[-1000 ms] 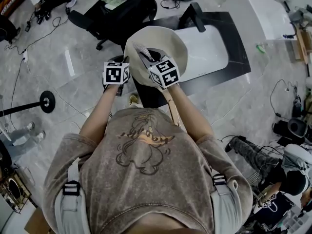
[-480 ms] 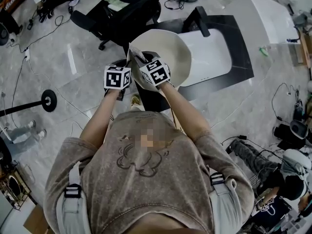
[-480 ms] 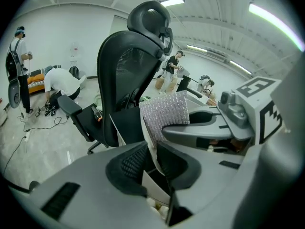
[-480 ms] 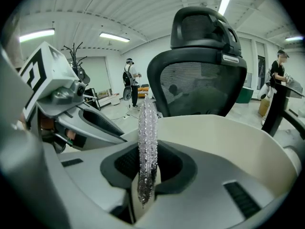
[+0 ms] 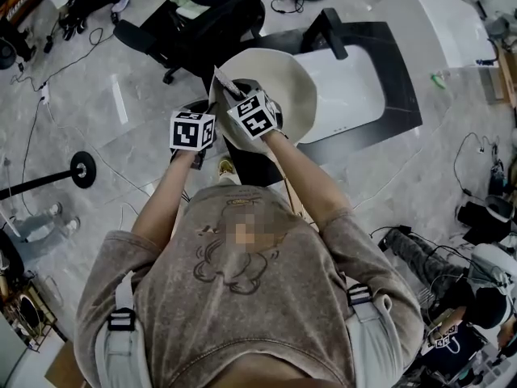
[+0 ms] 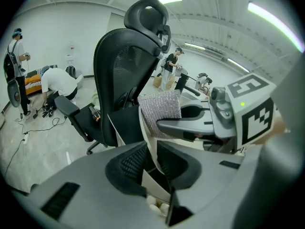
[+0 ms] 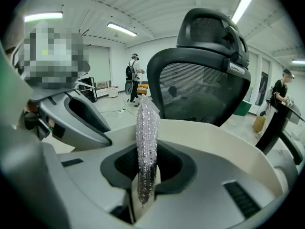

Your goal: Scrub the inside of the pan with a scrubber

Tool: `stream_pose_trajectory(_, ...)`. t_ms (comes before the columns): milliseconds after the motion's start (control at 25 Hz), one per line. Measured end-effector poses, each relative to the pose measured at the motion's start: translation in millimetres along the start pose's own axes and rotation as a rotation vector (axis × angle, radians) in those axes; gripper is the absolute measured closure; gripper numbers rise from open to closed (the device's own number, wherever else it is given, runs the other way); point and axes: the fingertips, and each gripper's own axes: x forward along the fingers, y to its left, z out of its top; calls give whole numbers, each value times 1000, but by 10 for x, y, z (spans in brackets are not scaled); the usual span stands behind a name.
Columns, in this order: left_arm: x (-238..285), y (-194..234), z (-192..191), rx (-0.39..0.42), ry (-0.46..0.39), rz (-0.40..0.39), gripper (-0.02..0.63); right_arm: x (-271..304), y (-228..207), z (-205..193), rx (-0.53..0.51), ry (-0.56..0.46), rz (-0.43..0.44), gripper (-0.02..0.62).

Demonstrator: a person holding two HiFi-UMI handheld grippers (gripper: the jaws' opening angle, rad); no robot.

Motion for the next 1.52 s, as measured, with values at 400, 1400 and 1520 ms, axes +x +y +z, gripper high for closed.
stream_pose_trajectory(400,-8,-11,7,12,4,-14,531,24,-453,-23,-5,33,-100,515)
stream_pose_trajectory(1400,-24,-7,12,-23,-7,-8,531,-473,-1572,-342,-47,239,-438,515)
stream_pose_trajectory(1520,-12,-3,28,-24,-7,-10,531,-585,-1661,-409,-57,285,-459,515)
